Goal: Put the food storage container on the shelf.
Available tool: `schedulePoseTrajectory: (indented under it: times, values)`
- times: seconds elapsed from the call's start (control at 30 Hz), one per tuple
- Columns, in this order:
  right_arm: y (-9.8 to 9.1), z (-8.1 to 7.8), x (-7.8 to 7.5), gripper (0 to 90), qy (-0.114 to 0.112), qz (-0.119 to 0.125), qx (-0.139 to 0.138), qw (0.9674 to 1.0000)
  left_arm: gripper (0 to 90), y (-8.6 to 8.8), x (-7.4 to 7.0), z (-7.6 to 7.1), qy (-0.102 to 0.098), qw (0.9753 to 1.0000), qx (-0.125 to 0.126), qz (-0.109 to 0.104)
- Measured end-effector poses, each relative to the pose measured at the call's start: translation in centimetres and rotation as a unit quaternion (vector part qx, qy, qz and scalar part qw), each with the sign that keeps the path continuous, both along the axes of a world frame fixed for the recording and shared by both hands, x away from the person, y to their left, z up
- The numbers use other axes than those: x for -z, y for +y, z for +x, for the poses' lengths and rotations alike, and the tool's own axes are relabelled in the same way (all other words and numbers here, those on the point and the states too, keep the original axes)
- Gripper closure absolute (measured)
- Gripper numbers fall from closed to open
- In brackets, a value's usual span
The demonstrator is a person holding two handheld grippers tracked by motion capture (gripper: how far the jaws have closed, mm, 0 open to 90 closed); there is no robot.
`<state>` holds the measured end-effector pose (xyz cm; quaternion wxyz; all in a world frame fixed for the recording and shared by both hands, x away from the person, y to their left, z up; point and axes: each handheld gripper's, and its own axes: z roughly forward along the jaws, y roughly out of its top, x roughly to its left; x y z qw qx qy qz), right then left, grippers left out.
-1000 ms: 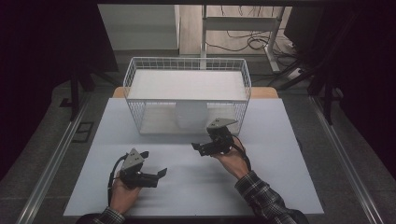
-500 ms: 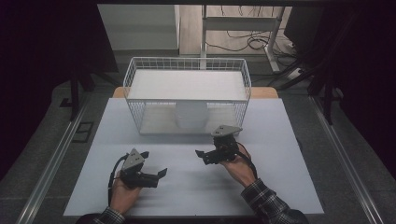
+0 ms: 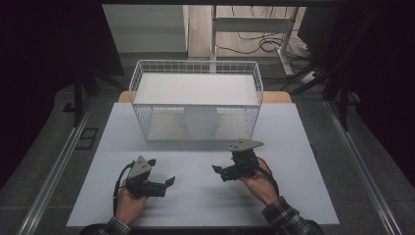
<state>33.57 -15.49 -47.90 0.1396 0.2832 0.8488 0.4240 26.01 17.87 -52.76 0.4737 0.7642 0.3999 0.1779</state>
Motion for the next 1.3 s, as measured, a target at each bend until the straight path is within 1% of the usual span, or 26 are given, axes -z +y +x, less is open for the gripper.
schedulePoseTrajectory:
  times: [0.37,0.6,0.77,1.0,1.3]
  values:
    - [-2.3,-1.3,0.1,0.2,0.002,0.0,0.016,0.9999,1.8,0.2,-0.1,0.0,0.002,1.0,-0.002,0.001]
    - [-3.6,-2.0,-0.1,0.0,-0.004,-0.002,0.03,0.9995,1.8,0.4,-0.2,-0.1,0.002,1.0,-0.005,0.001]
    - [-4.7,-2.4,0.0,0.0,-0.003,-0.004,0.043,0.999,1.7,0.5,-0.2,-0.1,-0.001,1.0,-0.007,0.002]
    - [-6.4,-3.2,0.2,0.0,-0.006,-0.009,0.063,0.998,1.5,0.6,-0.1,-0.1,-0.002,0.9999,-0.009,0.003]
    - [-9.0,-4.1,0.4,0.0,-0.009,-0.01,0.097,0.9952,1.3,0.7,0.0,0.0,-0.003,0.9999,-0.012,0.007]
